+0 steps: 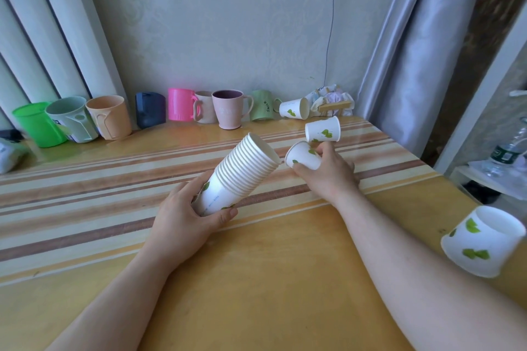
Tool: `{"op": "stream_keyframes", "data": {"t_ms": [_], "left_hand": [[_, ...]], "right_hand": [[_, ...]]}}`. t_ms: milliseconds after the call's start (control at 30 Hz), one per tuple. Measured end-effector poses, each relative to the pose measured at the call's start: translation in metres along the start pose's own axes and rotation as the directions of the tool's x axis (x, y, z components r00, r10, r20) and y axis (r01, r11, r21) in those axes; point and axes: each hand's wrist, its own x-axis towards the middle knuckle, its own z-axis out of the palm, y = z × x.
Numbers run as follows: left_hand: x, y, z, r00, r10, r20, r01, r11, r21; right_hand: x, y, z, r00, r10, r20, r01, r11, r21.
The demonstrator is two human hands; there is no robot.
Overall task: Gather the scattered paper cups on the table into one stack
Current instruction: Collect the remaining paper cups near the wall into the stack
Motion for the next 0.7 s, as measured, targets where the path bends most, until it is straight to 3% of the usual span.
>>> {"op": "stream_keyframes", "data": {"t_ms": [167, 233, 267, 333, 400, 433, 467, 600, 700], "left_hand": [[0.001, 0.0, -0.001, 1.0, 0.011, -0.002, -0.011, 1.0, 0.005], [0.0, -0.001, -0.001, 1.0, 0.012, 0.0, -0.012, 1.0, -0.004], [0.0, -0.001, -0.001, 1.0, 0.012, 0.0, -0.012, 1.0, -0.008], [-0.001, 0.0, -0.001, 1.0, 0.014, -0.004, -0.014, 1.0, -0.001], [-0.001, 0.002, 0.0, 1.0, 0.024, -0.007, -0.024, 1.0, 0.017], [-0.002, 0.004, -0.001, 0.999, 0.032, -0.009, -0.032, 0.999, 0.026], [-0.003, 0.006, -0.001, 0.999, 0.04, -0.007, -0.039, 0.999, 0.033], [-0.009, 0.018, -0.002, 0.993, 0.107, 0.051, -0.113, 0.987, 0.118], [-0.013, 0.029, -0.002, 0.983, 0.171, 0.073, -0.182, 0.966, 0.185]], "right_hand": [[-0.019, -0.018, 0.009, 0.992, -0.112, -0.061, 0.119, 0.985, 0.124], [-0.023, -0.024, 0.003, 0.996, -0.042, -0.081, 0.073, 0.901, 0.427], [-0.026, -0.029, -0.003, 0.997, 0.008, -0.073, 0.039, 0.782, 0.622], [-0.031, -0.036, -0.018, 0.998, 0.065, -0.027, -0.005, 0.444, 0.896], [-0.036, -0.043, -0.031, 0.999, 0.001, 0.047, -0.046, 0.14, 0.989], [-0.043, -0.047, -0.037, 0.995, -0.064, 0.071, -0.065, 0.079, 0.995], [-0.05, -0.05, -0.039, 0.988, -0.129, 0.084, -0.073, 0.084, 0.994], [-0.079, -0.052, -0.032, 0.968, -0.232, 0.096, -0.013, 0.332, 0.943], [-0.093, -0.041, -0.031, 0.975, -0.176, 0.133, -0.073, 0.312, 0.947]]}}
